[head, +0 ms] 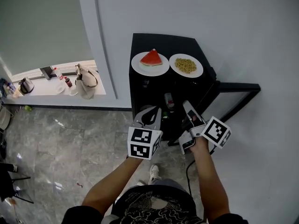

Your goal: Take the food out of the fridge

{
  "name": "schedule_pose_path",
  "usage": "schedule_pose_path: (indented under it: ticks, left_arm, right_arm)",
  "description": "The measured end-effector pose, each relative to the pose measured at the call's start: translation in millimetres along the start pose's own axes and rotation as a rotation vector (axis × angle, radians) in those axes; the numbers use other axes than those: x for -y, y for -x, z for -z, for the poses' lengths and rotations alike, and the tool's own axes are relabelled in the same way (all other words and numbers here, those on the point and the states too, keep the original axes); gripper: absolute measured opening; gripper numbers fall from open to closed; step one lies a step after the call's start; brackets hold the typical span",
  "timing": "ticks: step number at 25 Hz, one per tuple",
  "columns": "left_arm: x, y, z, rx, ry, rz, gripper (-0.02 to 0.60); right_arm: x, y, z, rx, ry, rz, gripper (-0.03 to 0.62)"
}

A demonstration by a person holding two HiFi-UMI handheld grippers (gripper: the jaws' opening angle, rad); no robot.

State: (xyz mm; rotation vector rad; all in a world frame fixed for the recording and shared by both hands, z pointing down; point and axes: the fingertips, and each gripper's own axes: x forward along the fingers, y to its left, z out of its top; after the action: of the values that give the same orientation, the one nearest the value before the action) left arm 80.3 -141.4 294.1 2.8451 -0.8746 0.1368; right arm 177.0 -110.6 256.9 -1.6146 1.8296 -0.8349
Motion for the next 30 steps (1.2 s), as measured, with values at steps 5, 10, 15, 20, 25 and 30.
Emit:
schedule_pose_path:
  ticks: [5, 10, 15, 20, 25, 30]
  left_arm:
    - [12.2, 15.8, 18.2, -0.029, -0.005, 0.011, 0.002]
    - [18.2, 27.3, 29.2, -0.041, -0.006, 0.011, 0.002]
    - [16.1, 33.6, 37.2, -0.05, -0.007, 0.004, 0.002]
    - [14.6, 40.2, 39.7, -0.043, 0.003, 0.001, 0.002]
    - [5.6, 37.0, 47.2, -0.028, 0.045, -0.018, 0.002]
    - [-9.3, 31.7, 80.1, -0.062, 0.091, -0.051, 0.002]
  right_arm:
    - [-9.6, 11.1, 47.3, -0.103, 0.305, 0.062, 0.014]
    - [-9.3, 18.2, 83.4, -0.182, 0.535, 0.11, 0.005]
    - [-0.7, 21.2, 109.6, -0.231, 0.551, 0.125, 0.003]
    - [0.7, 22.9, 114.7, -0.229, 0.529, 0.13, 0.005]
    - [18.0, 22.7, 120.6, -0.222, 0.417, 0.115, 0.005]
    - [53.8, 15.5, 151.9, -0.25, 0.265, 0.109, 0.005]
